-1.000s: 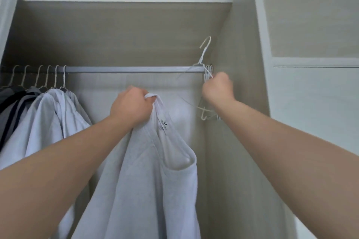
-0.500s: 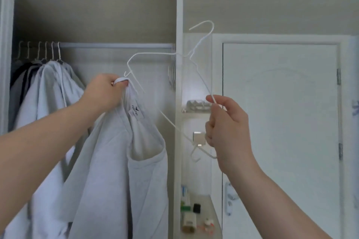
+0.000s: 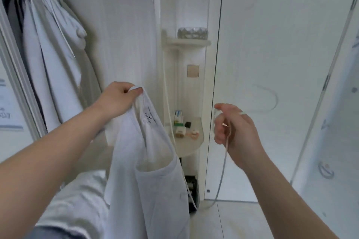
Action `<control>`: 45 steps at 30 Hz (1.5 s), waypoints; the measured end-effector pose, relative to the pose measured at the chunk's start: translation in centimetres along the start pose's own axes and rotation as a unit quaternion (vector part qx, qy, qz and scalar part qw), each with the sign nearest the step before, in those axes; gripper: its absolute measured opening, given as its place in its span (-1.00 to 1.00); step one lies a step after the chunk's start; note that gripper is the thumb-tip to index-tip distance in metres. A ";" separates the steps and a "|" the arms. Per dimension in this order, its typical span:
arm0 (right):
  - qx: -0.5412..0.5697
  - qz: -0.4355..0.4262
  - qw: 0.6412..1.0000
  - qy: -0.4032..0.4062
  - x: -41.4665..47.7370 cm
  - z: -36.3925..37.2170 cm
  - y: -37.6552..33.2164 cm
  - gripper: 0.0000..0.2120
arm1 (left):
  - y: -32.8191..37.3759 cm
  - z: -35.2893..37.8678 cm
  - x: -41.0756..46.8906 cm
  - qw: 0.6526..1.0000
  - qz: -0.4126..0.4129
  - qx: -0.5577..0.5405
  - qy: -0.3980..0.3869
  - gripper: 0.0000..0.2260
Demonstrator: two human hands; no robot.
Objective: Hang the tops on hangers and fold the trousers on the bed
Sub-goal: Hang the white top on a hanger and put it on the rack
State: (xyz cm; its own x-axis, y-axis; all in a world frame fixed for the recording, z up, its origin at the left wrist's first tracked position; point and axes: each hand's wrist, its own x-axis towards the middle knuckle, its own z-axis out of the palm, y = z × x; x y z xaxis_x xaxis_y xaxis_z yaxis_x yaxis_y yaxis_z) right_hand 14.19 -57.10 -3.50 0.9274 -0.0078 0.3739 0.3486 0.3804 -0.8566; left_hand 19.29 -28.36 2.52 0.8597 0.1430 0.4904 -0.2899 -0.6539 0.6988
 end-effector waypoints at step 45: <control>-0.224 0.174 0.959 -0.015 -25.5 -8.4 9.4 -0.67 | -2.6 10.8 -27.6 0.851 0.236 0.225 -0.411 -0.47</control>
State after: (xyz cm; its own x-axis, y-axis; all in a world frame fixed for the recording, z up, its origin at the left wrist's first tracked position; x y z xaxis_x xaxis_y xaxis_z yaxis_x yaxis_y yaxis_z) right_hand -5.08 -61.08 -24.07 0.9961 0.0771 0.0429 0.0490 -0.0804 -0.9956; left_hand 0.87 -38.57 -18.44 0.7496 -0.6618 0.0021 -0.6531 -0.7392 0.1644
